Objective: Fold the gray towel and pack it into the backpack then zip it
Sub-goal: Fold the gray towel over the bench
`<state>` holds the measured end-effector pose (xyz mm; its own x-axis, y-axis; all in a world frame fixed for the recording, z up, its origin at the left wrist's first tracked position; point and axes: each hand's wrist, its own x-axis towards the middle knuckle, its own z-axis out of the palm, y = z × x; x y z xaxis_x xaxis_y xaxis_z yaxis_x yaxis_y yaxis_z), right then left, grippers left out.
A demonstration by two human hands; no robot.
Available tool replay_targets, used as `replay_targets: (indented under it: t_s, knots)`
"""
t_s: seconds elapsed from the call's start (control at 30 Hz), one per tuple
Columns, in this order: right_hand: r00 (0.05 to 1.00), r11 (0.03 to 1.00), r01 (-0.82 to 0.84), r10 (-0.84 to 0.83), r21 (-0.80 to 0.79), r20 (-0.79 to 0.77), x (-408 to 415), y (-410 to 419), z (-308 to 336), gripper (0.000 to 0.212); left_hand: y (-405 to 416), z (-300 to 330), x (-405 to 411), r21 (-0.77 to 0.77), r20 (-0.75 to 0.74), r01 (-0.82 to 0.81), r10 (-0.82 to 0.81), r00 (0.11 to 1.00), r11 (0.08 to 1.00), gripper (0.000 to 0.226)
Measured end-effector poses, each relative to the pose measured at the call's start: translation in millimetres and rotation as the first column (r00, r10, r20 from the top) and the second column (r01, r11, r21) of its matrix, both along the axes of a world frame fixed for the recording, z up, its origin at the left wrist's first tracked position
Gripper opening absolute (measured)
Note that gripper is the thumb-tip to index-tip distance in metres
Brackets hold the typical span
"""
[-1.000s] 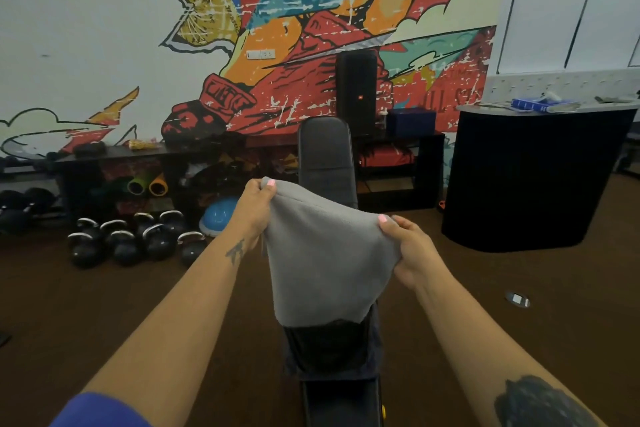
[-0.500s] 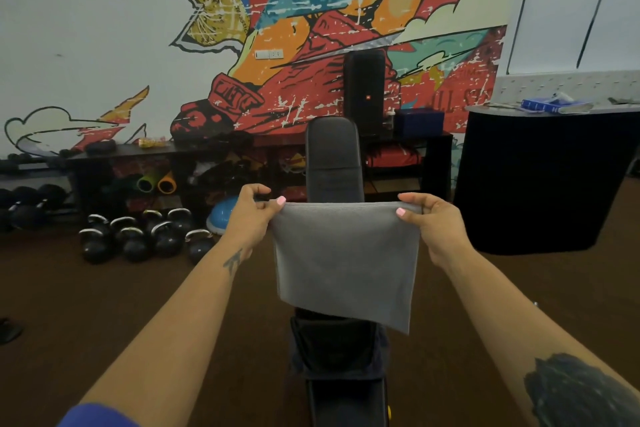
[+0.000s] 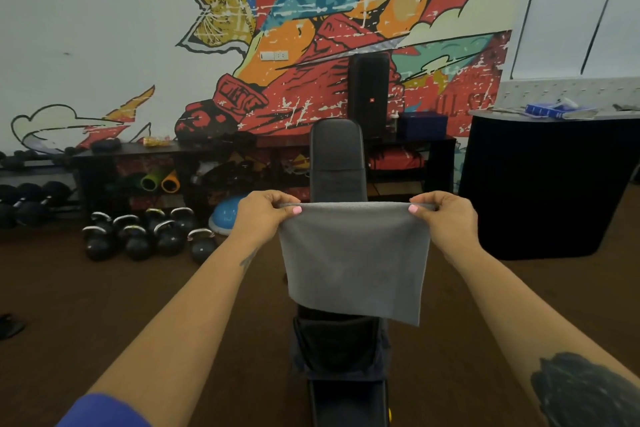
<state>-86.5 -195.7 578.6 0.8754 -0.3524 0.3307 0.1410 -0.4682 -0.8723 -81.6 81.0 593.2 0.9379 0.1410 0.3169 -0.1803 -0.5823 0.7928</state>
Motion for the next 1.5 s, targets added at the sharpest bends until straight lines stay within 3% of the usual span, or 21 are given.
replay_targets:
  t_s: [0.3, 0.43, 0.53, 0.67, 0.73, 0.87, 1.03, 1.13, 1.27, 1.37, 1.5]
  knots:
    - [1.000, 0.994, -0.001, 0.003, -0.111, 0.018, 2.3, -1.6, 3.6, 0.003, 2.8, 5.3, -0.1, 0.103, 0.085, -0.009, 0.001, 0.996, 0.995, 0.010]
    - [0.998, 0.989, -0.061, 0.060, -0.132, -0.011, -1.6, 2.2, 10.3, 0.003, 6.8, 1.3, 3.0, 0.104, 0.009, 0.007, -0.008, 1.000, 0.995, 0.005]
    - [0.994, 0.987, -0.106, 0.109, -0.123, 0.015, -5.1, 8.5, 16.1, 0.010, 11.5, -3.1, 4.4, 0.205, -0.040, -0.012, 0.021, 0.999, 0.979, 0.009]
    - [0.972, 0.947, -0.234, 0.236, -0.218, -0.020, -8.5, 30.3, 22.7, 0.020, 1.7, -11.7, 6.2, 0.347, -0.192, 0.138, -0.074, 0.979, 0.928, 0.036]
    - [0.946, 0.912, -0.324, 0.313, -0.252, -0.084, -10.2, 43.5, 23.1, 0.025, -15.3, -10.9, 1.6, 0.233, -0.212, 0.255, -0.207, 0.955, 0.939, 0.046]
    - [0.901, 0.849, -0.434, 0.409, -0.302, -0.147, -15.5, 57.6, 19.4, 0.037, -45.1, -10.8, -9.0, -0.003, -0.213, 0.498, -0.487, 0.847, 0.867, 0.039]
    - [0.871, 0.818, -0.491, 0.454, -0.299, -0.187, -22.9, 56.0, 19.2, 0.048, -63.9, -15.4, -9.7, -0.166, -0.146, 0.507, -0.529, 0.836, 0.846, 0.033]
    - [0.867, 0.818, -0.499, 0.463, -0.288, -0.185, -26.1, 54.6, 18.3, 0.053, -66.4, -15.4, -5.6, -0.113, -0.109, 0.477, -0.488, 0.866, 0.872, 0.015]
    - [0.860, 0.814, -0.510, 0.474, -0.278, -0.190, -26.1, 56.4, 12.8, 0.056, -65.8, -10.8, -5.5, -0.081, -0.219, 0.479, -0.485, 0.847, 0.874, 0.011]
    - [0.858, 0.817, -0.513, 0.476, -0.263, -0.195, -24.7, 58.7, 10.1, 0.054, -66.4, -4.7, -9.0, 0.099, -0.311, 0.501, -0.451, 0.836, 0.860, 0.013]
    - [0.859, 0.825, -0.509, 0.474, -0.244, -0.192, -21.2, 61.6, 6.0, 0.057, -64.8, 0.7, -10.7, 0.232, -0.294, 0.495, -0.424, 0.857, 0.838, 0.013]
